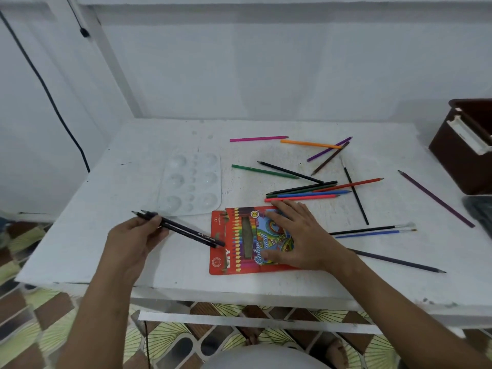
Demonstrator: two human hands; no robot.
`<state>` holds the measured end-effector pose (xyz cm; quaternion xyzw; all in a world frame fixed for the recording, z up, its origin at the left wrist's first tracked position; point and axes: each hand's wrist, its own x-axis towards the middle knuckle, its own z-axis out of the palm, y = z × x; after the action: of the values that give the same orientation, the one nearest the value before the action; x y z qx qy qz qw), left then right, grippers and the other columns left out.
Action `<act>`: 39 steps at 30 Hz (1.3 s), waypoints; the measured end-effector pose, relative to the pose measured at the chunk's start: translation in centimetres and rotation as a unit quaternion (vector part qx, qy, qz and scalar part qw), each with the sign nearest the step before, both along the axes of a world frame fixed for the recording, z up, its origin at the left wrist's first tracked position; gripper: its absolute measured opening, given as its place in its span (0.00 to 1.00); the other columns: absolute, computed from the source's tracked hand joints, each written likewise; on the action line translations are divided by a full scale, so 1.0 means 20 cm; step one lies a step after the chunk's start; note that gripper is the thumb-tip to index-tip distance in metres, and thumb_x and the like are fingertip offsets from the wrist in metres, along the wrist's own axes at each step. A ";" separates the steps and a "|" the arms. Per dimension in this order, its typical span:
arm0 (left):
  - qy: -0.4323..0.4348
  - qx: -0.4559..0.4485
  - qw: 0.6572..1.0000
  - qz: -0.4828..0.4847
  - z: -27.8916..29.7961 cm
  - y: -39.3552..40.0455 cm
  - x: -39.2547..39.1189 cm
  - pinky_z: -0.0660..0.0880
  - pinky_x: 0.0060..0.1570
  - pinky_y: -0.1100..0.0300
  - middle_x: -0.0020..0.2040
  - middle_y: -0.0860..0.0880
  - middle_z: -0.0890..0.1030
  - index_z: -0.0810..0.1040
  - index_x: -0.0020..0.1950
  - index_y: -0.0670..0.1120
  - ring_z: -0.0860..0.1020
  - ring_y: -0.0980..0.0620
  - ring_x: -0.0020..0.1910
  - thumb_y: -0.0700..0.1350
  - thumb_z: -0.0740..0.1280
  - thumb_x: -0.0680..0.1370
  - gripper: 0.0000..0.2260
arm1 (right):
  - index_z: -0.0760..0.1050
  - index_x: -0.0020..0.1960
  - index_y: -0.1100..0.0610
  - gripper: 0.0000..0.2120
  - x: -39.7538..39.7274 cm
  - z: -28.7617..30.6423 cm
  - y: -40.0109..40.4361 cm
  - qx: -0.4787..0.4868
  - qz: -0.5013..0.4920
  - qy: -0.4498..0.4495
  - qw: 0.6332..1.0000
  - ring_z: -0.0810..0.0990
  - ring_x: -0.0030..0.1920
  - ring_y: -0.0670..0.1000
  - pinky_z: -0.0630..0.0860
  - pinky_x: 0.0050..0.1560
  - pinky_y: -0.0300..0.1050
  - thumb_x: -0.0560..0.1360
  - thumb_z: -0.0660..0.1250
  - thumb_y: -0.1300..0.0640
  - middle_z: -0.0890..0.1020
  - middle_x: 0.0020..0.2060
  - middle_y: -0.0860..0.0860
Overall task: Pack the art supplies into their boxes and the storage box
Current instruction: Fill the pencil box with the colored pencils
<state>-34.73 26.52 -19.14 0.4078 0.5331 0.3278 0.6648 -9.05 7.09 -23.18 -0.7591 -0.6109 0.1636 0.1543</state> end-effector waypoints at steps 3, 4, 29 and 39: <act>0.013 0.009 0.999 0.028 -0.04 0.01 -0.02 0.81 0.40 0.65 0.44 0.42 0.79 0.77 0.47 0.36 0.79 0.49 0.43 0.33 0.66 0.77 0.01 | 0.58 0.74 0.45 0.44 0.00 -0.01 0.00 0.010 -0.010 0.002 1.000 0.47 0.76 0.48 0.51 0.75 0.55 0.65 0.54 0.23 0.53 0.76 0.46; 0.020 0.018 0.999 0.038 -0.04 0.01 -0.02 0.81 0.40 0.64 0.45 0.42 0.79 0.77 0.51 0.35 0.79 0.50 0.43 0.33 0.67 0.76 0.05 | 0.58 0.74 0.46 0.43 0.00 -0.02 0.00 0.014 -0.012 0.000 1.000 0.47 0.76 0.49 0.51 0.75 0.56 0.66 0.54 0.23 0.53 0.76 0.46; 0.083 0.082 0.989 -0.088 -0.07 -0.19 0.19 0.80 0.36 0.62 0.38 0.41 0.82 0.77 0.56 0.43 0.81 0.50 0.33 0.38 0.72 0.74 0.12 | 0.63 0.72 0.47 0.39 0.04 -0.08 0.01 0.063 -0.033 -0.008 0.997 0.55 0.74 0.47 0.51 0.75 0.52 0.70 0.49 0.25 0.62 0.73 0.46; 0.173 0.142 0.967 -0.125 -0.03 0.01 0.05 0.78 0.50 0.56 0.42 0.42 0.83 0.74 0.61 0.43 0.83 0.47 0.39 0.37 0.72 0.74 0.16 | 0.66 0.71 0.49 0.38 0.05 -0.10 0.02 0.079 -0.032 -0.023 0.996 0.57 0.73 0.47 0.53 0.74 0.51 0.71 0.48 0.26 0.64 0.72 0.47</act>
<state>-33.77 26.72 -19.80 0.6118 0.5329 0.2394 0.5332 -8.13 7.39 -25.11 -0.7673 -0.6006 0.0921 0.2052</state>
